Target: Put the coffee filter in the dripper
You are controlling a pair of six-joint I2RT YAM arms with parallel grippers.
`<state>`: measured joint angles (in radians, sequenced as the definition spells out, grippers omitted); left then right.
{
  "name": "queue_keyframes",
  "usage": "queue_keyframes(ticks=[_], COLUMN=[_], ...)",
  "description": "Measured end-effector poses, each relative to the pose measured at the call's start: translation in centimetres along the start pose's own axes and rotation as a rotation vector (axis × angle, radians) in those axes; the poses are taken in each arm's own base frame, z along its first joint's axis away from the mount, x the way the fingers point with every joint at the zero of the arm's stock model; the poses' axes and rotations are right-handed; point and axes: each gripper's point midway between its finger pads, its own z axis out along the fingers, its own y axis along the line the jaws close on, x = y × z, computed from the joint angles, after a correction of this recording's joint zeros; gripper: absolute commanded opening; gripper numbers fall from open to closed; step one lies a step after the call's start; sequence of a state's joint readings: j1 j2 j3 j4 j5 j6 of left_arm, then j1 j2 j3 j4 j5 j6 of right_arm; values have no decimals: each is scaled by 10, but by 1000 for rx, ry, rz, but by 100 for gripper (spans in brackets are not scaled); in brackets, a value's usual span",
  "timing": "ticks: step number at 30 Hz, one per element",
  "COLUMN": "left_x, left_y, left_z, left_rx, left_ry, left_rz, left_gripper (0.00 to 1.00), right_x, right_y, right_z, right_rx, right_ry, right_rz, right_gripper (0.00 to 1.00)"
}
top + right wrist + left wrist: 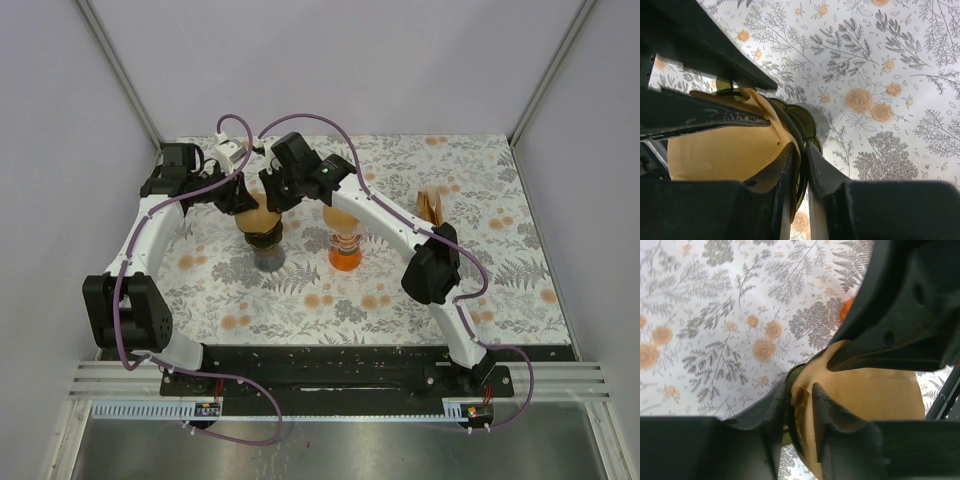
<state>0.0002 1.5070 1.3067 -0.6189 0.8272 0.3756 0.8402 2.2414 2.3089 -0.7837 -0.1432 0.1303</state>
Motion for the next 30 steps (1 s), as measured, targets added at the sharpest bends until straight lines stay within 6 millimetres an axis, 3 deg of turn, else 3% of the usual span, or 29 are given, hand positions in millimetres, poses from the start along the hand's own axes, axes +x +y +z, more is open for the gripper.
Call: queue_keyframes(ticks=[3,8,16,24,30], left_x=[2,4,-10,-28,-28], left_y=[4,8,11,21,23], left_z=[0,-1,-17,-34,-36], left_rx=[-21,-49,-136,-208,-219], left_ry=[12,23,2,-33,-32], left_rz=[16,17,53,73,70], left_gripper=[64,78,82,83,83], right_x=[0,0,0,8,8], right_y=[2,2,3,1,1], right_z=[0,0,0,-1,-1], right_rx=[-5,-7,-7,1,1], right_ry=[0,0,1,29,29], right_rz=[1,3,6,8,4], right_gripper=[4,8,24,50,59])
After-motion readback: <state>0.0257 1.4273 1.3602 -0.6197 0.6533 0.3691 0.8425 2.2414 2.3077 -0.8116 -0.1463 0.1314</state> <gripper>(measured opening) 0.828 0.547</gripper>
